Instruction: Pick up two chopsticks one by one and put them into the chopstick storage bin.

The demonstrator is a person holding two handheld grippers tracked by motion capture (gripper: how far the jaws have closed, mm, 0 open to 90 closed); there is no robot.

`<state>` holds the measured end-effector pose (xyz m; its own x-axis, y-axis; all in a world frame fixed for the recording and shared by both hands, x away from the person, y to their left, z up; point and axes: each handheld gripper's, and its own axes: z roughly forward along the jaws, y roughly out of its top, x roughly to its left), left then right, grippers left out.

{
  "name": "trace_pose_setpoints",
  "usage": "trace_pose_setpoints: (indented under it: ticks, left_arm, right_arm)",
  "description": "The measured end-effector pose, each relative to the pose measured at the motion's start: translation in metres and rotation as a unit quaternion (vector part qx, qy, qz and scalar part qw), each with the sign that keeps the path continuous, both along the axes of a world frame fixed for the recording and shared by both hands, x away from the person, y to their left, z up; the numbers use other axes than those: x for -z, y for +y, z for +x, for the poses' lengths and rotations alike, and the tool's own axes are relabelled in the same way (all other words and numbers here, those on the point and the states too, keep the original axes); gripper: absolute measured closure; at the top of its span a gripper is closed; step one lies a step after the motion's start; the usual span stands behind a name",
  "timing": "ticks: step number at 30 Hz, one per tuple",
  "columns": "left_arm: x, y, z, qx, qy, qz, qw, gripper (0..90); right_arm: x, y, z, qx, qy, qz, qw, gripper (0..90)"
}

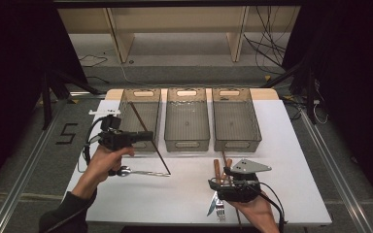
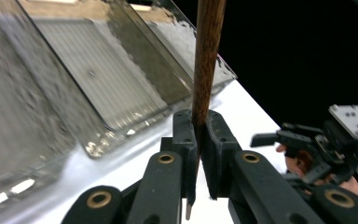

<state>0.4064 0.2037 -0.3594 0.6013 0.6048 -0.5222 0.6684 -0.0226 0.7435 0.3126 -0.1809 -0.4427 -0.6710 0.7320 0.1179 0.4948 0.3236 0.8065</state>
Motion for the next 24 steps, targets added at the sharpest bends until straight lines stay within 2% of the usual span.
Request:
trace_pose_setpoints:
  ticks: [3,8,13,19,24]
  left_arm:
    - [-0.008,0.009,0.011,-0.014,-0.002,0.003,0.9999,84.2]
    - [-0.019,0.021,0.028,-0.02,-0.003,0.008,0.9998,84.2]
    - [-0.03,0.028,0.042,-0.03,-0.002,0.028,0.9991,84.2]
    - [-0.034,0.038,0.06,-0.047,0.007,0.037,0.9982,84.2]
    - [-0.04,0.041,0.073,-0.059,0.006,0.049,0.997,84.2]
  right_arm:
    - [0.001,-0.002,-0.001,0.0,-0.001,-0.004,1.0,24.9]
    - [0.002,-0.005,-0.002,0.003,-0.002,-0.005,1.0,22.8]
    - [0.003,-0.007,-0.003,0.004,0.001,-0.001,1.0,19.1]
    - [0.005,-0.01,-0.005,0.006,-0.001,0.0,1.0,18.2]
    - [0.006,-0.013,-0.006,0.007,0.0,0.003,1.0,18.1]
